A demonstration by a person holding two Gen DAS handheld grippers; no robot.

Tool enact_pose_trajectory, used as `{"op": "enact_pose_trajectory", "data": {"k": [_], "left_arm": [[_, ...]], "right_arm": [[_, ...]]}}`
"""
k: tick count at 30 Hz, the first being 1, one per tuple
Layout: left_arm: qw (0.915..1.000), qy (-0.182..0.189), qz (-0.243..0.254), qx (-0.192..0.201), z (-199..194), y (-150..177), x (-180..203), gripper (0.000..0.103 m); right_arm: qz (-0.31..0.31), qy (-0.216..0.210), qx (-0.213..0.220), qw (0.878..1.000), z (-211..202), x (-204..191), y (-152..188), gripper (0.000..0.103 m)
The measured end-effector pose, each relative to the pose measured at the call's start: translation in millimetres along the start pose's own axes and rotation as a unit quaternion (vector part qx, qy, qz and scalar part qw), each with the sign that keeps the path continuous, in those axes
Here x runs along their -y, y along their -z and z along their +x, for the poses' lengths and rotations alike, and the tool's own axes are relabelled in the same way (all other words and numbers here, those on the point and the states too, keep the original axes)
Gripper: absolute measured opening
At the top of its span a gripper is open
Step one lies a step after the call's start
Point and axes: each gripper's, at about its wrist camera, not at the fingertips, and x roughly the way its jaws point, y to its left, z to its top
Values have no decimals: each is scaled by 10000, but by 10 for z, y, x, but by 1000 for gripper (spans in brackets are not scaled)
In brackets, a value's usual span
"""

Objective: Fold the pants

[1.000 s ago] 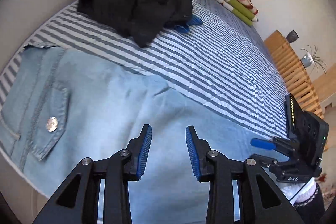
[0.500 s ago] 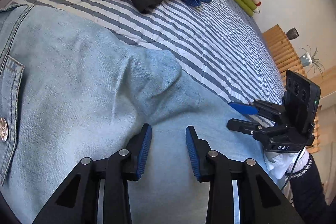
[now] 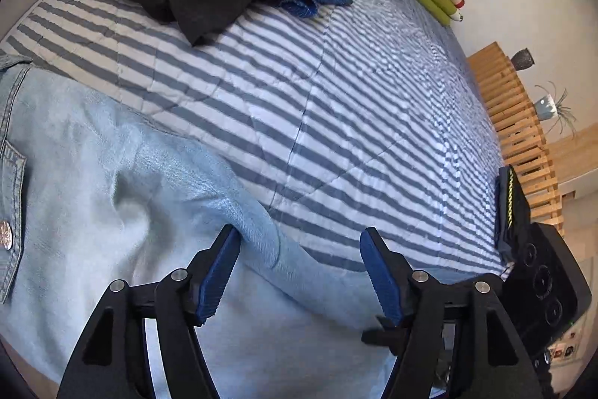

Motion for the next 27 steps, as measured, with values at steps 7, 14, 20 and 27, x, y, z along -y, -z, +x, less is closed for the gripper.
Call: {"op": "enact_pose_trajectory", "data": {"k": [7,14,20,27], "left_arm": [[9998,-45,-171,56,-53,399,-411,17],[9996,68,60,271,-256,612,-516,9],[9979,433,7,481,-600,798,-623,9],[9978,473,-153,450,-727,932,-801,7]], "right_arm": [[404,-549,-238,9974,141,62,120,4],[545,-394,-48,9977,-31,163,-107,8],[325,349,-535,9974,76,403,-297,14],[241,497,-1054,9929,343,447,-71,39]]}}
